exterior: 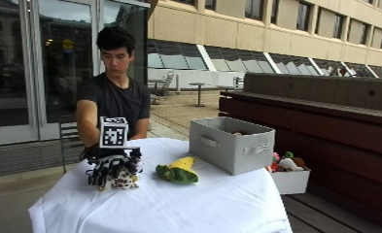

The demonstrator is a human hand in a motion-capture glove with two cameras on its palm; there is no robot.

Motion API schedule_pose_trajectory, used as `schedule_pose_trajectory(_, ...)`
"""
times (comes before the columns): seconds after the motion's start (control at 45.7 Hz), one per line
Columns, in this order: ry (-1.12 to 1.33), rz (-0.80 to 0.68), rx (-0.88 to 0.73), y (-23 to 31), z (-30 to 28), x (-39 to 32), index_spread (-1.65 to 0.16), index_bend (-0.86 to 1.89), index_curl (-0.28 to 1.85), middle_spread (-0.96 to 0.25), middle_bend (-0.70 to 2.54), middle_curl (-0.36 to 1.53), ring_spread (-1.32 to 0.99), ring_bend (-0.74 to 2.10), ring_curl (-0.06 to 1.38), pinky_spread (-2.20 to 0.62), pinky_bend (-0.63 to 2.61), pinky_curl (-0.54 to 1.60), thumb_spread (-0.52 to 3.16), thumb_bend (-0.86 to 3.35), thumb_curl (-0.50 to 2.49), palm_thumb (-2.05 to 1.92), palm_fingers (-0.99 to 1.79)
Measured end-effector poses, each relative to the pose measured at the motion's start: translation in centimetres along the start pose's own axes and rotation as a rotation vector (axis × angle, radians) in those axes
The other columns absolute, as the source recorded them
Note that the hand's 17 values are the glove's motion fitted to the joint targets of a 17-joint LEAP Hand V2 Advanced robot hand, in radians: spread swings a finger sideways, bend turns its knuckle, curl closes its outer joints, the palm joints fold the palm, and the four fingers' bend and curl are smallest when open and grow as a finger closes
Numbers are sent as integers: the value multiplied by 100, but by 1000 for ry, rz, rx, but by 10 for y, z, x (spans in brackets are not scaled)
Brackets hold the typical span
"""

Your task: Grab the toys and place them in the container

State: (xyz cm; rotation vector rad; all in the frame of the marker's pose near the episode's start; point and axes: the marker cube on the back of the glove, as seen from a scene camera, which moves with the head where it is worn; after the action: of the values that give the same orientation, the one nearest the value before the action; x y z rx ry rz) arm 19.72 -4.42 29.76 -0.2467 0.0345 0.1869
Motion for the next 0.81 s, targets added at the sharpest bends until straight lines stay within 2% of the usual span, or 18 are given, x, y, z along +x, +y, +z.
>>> schedule_pose_trajectory(0.066,34,6,45,-1,6,3,-36,15,15,-7,18,35,-12,99,34,-9,140,35,110,6,28,15,18)
schedule_pose_trajectory(0.087,46,1,63,-2,7,5,-36,13,15,-6,17,34,-11,96,33,-8,141,35,109,3,27,11,11)
schedule_pose_trajectory(0.175,101,-39,175,-5,12,11,-37,5,11,-12,26,37,-24,126,39,-27,140,33,118,17,32,36,59)
schedule_pose_trajectory(0.197,113,-43,198,-4,12,13,-38,4,10,-13,26,36,-26,128,39,-29,139,32,118,17,32,37,62)
schedule_pose_trajectory(0.241,133,-37,231,-2,13,14,-38,0,7,-18,46,43,-29,136,41,-34,130,30,119,22,35,46,83)
schedule_pose_trajectory(0.35,123,37,284,-7,9,15,-40,5,3,-26,87,55,-33,134,43,-43,109,27,104,26,43,63,104)
schedule_pose_trajectory(0.459,81,21,306,-21,-2,23,-40,24,8,-28,96,59,-35,128,43,-47,93,25,81,35,52,85,118)
schedule_pose_trajectory(0.568,-1,39,100,4,-18,23,-38,29,11,-29,101,60,-35,123,42,-51,85,25,68,44,59,98,123)
schedule_pose_trajectory(0.722,-56,76,125,12,-78,15,-38,20,12,-31,89,57,-36,123,41,-49,87,28,57,26,59,77,111)
schedule_pose_trajectory(0.809,-81,8,200,12,-133,7,-39,9,9,-34,77,54,-37,123,42,-47,97,32,65,18,59,67,97)
